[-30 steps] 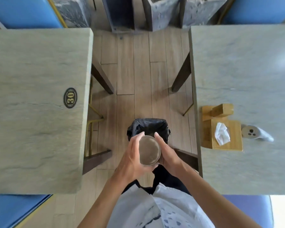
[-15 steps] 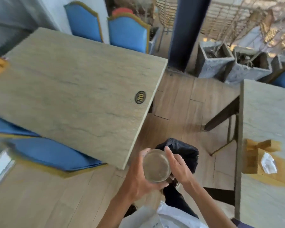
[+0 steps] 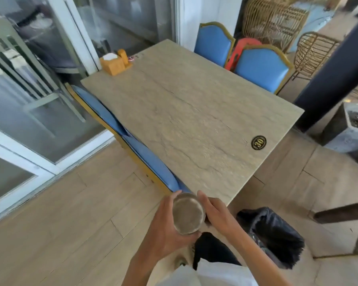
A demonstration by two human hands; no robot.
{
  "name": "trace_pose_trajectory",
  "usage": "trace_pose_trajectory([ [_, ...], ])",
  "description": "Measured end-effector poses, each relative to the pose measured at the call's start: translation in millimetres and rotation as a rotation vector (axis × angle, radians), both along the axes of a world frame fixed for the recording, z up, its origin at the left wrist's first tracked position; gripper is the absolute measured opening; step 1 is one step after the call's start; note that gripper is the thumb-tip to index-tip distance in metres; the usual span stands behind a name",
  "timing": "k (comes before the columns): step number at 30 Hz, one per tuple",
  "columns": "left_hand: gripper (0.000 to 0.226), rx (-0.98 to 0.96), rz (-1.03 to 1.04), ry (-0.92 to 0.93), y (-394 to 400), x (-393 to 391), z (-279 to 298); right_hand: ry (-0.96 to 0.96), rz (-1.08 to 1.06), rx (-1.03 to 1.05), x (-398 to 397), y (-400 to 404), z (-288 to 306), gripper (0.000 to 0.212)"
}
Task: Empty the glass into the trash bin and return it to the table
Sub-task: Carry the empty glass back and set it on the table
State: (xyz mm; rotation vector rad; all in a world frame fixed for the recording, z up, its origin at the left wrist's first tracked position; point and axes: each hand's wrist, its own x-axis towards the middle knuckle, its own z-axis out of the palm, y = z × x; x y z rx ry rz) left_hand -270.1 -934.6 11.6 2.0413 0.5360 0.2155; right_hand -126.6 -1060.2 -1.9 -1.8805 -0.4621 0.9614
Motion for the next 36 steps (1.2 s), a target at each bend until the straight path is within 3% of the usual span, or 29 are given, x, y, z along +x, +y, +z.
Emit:
trace_pose_trajectory([
  [3, 0.108, 0.032, 0.073, 0.019, 30.7, 0.2, -2.2, -0.031, 0.074, 0.03, 11.7, 30.4, -5.4, 0.069],
  [7, 0.107, 0.049, 0.153, 0.057, 75.2, 8.9, -2.9, -0.027, 0.067, 0.035, 40.0, 67.9, -13.0, 0.044],
  [16, 0.107, 0.074, 0.174, 0.124, 168.4, 38.3, 11.8, -0.097, 0.05, -0.179, 108.3, 149.9, -66.6, 0.022],
  [20, 0.109, 0.065, 0.137, 0.107, 215.2, 42.9, 9.9, -0.131, 0.072, -0.231, 116.5, 190.2, -73.5, 0.02],
  [36, 0.109, 0.049, -0.216, 0.052, 451.2, 4.7, 9.7, -0.28, -0.322, -0.241, 36.8, 378.1, -31.2, 0.019],
])
